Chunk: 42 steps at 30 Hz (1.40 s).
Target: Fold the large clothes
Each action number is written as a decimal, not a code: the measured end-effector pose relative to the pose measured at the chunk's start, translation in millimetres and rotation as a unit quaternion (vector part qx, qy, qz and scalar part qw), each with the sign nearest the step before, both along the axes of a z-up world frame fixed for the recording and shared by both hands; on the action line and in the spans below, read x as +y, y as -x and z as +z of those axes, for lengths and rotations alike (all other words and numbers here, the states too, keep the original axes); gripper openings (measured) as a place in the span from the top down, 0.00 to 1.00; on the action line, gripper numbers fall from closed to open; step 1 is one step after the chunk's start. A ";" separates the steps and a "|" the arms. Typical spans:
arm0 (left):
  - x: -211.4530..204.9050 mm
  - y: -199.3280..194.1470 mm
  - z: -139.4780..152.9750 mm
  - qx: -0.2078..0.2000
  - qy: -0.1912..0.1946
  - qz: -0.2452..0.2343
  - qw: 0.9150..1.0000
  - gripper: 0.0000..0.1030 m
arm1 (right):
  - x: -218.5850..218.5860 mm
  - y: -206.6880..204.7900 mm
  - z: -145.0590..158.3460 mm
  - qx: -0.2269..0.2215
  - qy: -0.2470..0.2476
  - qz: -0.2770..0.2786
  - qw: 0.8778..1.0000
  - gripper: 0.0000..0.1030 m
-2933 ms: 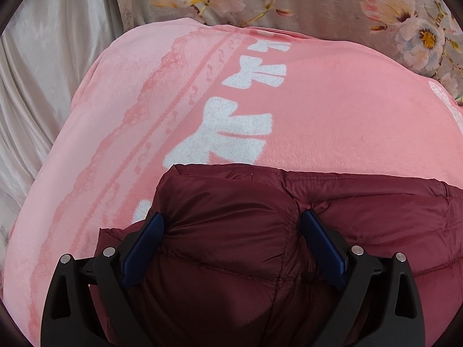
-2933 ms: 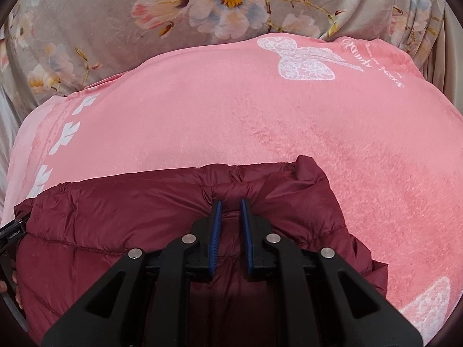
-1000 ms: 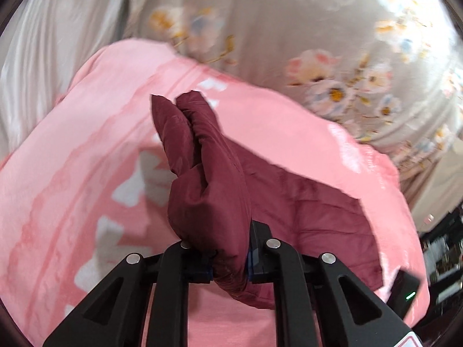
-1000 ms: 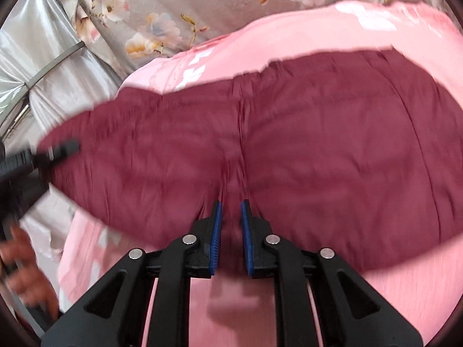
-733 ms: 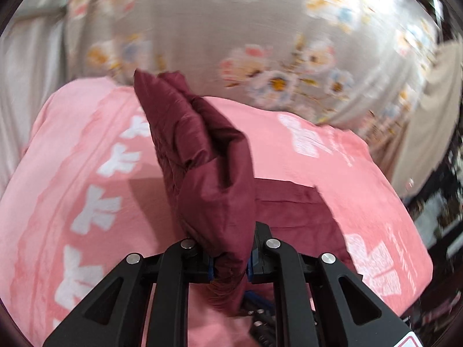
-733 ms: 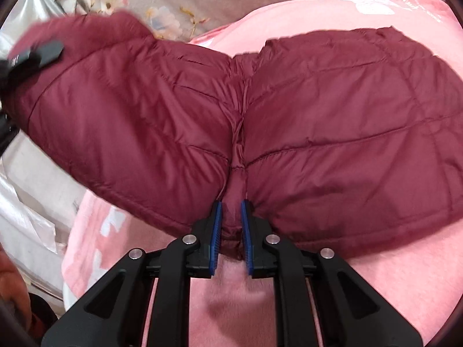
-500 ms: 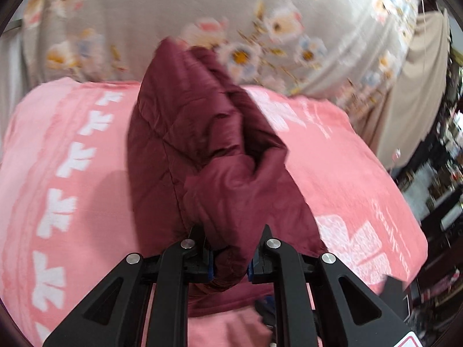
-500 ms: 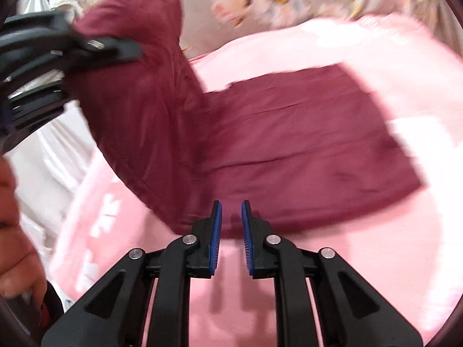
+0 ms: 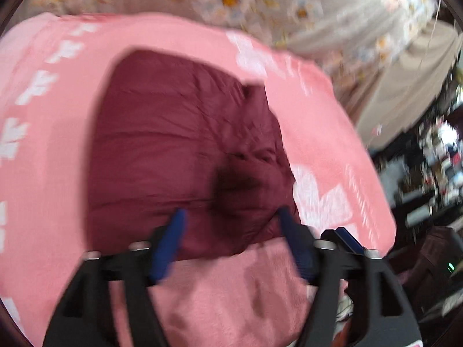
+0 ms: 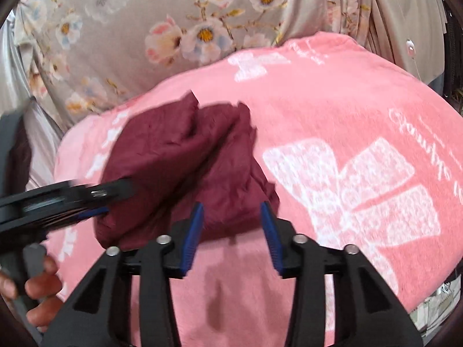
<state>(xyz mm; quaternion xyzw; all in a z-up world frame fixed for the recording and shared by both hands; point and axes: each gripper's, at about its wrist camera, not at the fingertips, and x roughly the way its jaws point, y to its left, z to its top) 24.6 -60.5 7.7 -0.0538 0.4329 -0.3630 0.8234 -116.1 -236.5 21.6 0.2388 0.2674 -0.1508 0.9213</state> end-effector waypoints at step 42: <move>-13.9 -45.8 -60.0 -0.038 -0.169 0.104 0.979 0.31 | -27.4 -41.0 5.2 -0.001 0.009 0.019 1.000 0.44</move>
